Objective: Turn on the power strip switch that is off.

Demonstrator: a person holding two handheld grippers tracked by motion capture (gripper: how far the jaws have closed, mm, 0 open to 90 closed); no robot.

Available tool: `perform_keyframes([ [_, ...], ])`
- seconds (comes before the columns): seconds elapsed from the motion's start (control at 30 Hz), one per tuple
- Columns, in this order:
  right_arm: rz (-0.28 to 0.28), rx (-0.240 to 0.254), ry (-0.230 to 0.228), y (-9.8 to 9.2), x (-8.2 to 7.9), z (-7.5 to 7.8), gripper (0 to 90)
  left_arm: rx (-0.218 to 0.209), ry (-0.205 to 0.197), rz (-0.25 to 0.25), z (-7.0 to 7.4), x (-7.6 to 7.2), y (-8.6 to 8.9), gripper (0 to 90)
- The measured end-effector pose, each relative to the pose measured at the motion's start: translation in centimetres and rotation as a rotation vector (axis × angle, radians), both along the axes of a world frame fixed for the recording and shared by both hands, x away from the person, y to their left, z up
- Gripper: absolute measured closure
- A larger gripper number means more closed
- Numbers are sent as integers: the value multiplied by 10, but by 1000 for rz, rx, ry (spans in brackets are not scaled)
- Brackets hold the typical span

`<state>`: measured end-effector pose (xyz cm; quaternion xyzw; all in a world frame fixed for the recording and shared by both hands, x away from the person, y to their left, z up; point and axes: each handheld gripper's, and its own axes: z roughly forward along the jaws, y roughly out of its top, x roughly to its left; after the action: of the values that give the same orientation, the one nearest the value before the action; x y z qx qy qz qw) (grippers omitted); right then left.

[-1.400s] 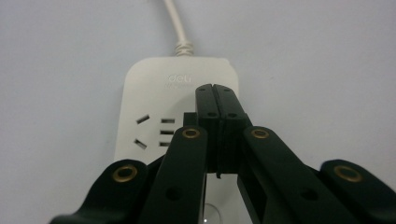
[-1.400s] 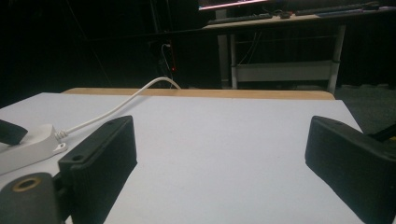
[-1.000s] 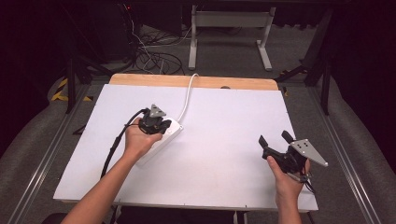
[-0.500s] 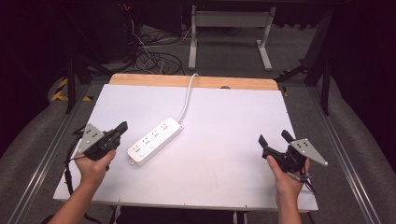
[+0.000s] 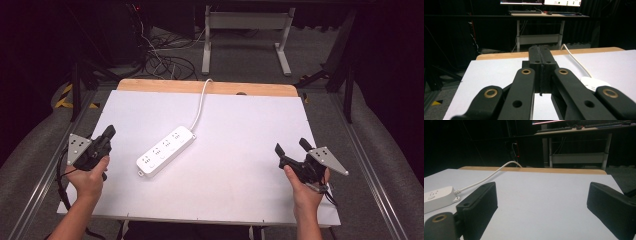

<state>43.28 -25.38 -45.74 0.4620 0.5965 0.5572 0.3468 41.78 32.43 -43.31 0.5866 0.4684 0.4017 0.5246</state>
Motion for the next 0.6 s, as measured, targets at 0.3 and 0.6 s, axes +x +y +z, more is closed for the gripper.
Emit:
perform_keyframes([
  [0.3, -4, 3, -5, -1, -1, 1, 103, 87, -19, 152, -14, 22, -12, 121],
  [0.6, -4, 4, -6, -1, -1, 1, 103, 128, -113, 165, -18, 22, -15, 69],
])
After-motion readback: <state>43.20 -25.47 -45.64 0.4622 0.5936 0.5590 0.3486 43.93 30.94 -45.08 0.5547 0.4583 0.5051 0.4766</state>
